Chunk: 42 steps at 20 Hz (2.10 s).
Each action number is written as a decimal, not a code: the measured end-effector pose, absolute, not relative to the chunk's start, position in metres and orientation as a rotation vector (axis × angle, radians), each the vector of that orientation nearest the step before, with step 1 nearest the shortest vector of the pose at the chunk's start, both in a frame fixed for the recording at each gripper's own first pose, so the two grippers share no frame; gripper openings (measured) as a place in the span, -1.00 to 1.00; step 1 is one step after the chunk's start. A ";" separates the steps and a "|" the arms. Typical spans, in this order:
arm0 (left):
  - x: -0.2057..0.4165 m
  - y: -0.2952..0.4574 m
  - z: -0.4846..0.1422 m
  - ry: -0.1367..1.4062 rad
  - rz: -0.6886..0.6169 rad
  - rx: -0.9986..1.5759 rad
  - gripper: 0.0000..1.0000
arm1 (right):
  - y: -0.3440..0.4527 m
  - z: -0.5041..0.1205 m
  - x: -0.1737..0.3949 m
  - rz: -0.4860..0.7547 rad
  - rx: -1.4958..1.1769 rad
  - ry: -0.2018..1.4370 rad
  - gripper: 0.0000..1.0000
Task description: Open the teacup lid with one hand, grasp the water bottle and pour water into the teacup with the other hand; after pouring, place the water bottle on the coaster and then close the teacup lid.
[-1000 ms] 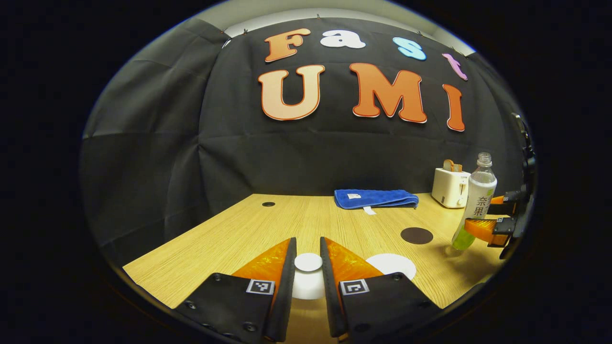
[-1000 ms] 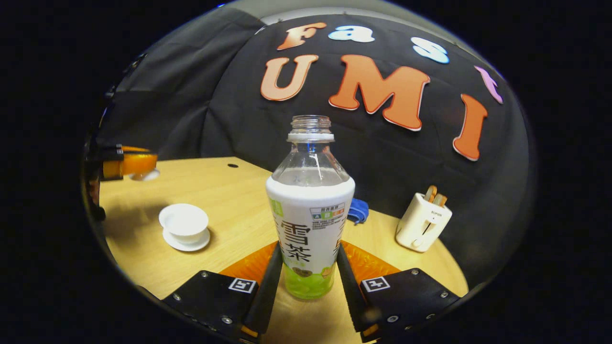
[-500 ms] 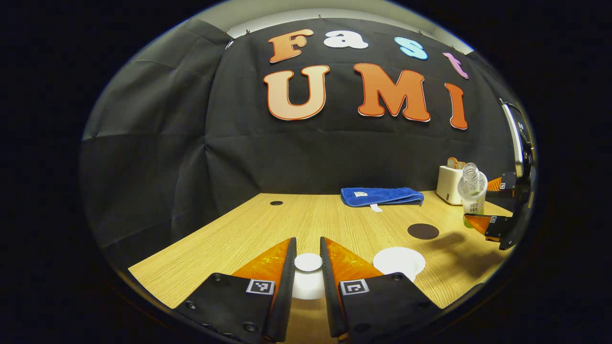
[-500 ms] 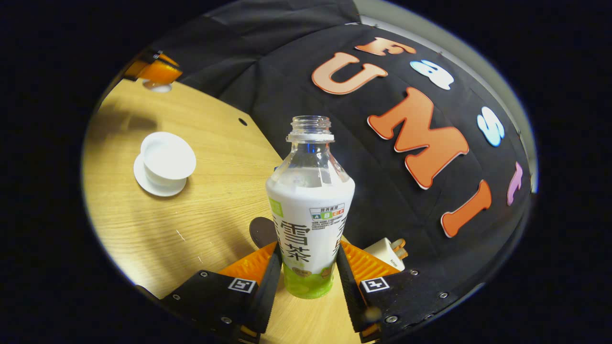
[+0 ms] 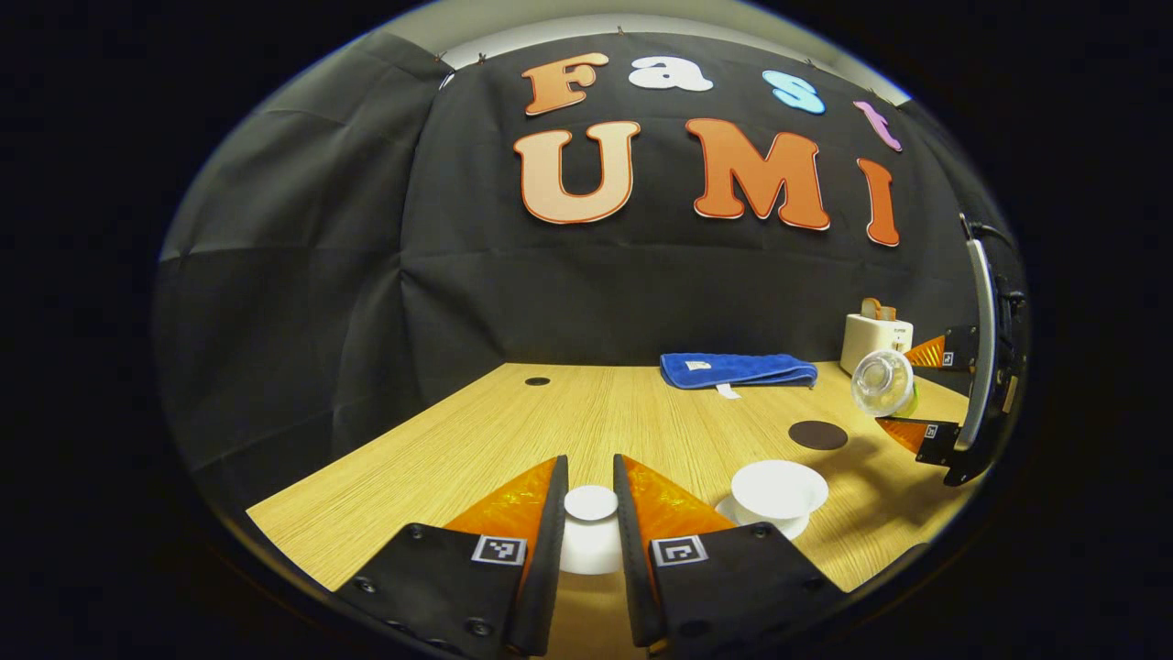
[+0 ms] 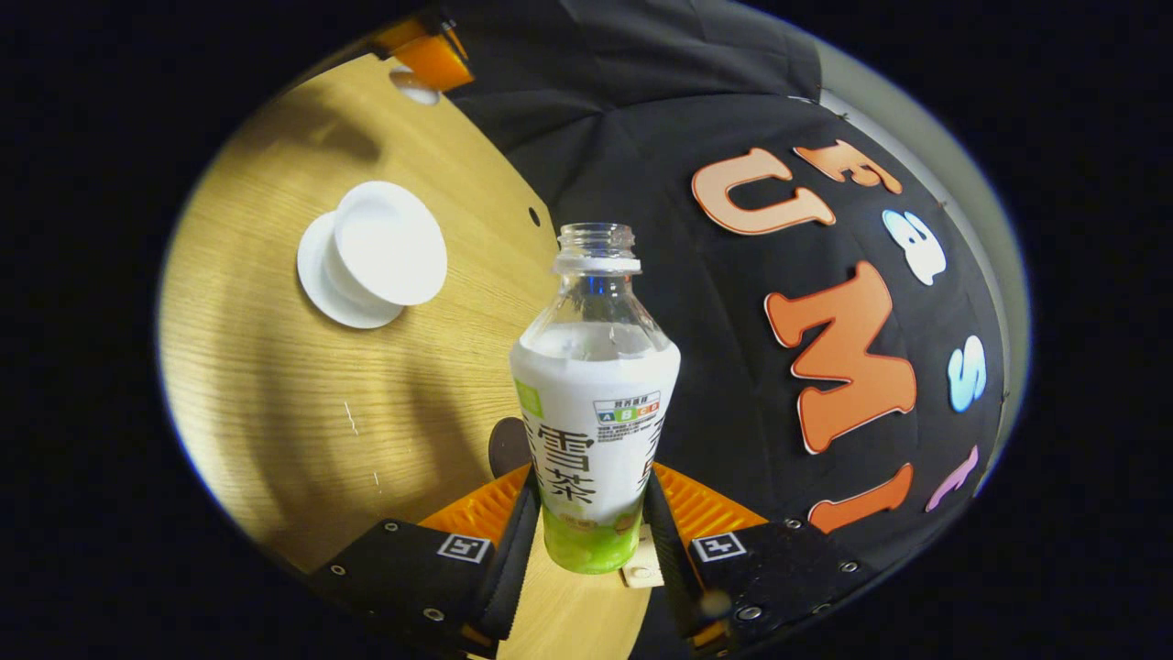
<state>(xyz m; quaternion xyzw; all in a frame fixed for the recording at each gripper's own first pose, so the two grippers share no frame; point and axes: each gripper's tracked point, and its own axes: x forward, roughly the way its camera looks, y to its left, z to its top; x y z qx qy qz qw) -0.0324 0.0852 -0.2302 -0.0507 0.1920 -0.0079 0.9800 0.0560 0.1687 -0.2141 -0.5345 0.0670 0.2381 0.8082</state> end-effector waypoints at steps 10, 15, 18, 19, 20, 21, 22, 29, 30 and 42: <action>-0.040 0.106 -0.238 0.388 0.029 -0.111 -0.31 | 0.187 -0.217 0.067 0.527 -1.384 0.003 0.30; -0.040 0.107 -0.234 0.375 0.033 -0.129 -0.29 | 0.196 -0.206 0.072 0.526 -1.496 -0.097 0.24; -0.041 0.108 -0.232 0.368 0.033 -0.128 -0.29 | 0.198 -0.196 0.077 0.504 -1.559 -0.153 0.24; -0.041 0.109 -0.232 0.366 0.034 -0.125 -0.29 | 0.198 -0.194 0.078 0.498 -1.578 -0.172 0.22; -0.041 0.110 -0.232 0.366 0.037 -0.122 -0.29 | 0.198 -0.193 0.077 0.496 -1.595 -0.186 0.22; -0.042 0.110 -0.231 0.365 0.036 -0.122 -0.29 | 0.199 -0.192 0.077 0.497 -1.605 -0.195 0.29; -0.042 0.110 -0.231 0.367 0.036 -0.122 -0.29 | 0.199 -0.191 0.079 0.498 -1.612 -0.201 0.29; -0.044 0.112 -0.231 0.359 0.034 -0.124 -0.29 | 0.198 -0.169 0.088 0.468 -1.638 -0.244 0.30; -0.043 0.112 -0.230 0.355 0.033 -0.123 -0.28 | 0.198 -0.165 0.089 0.461 -1.643 -0.254 0.29; -0.044 0.107 -0.225 0.356 0.020 -0.118 -0.28 | 0.210 -0.129 0.104 0.422 -1.724 -0.386 0.30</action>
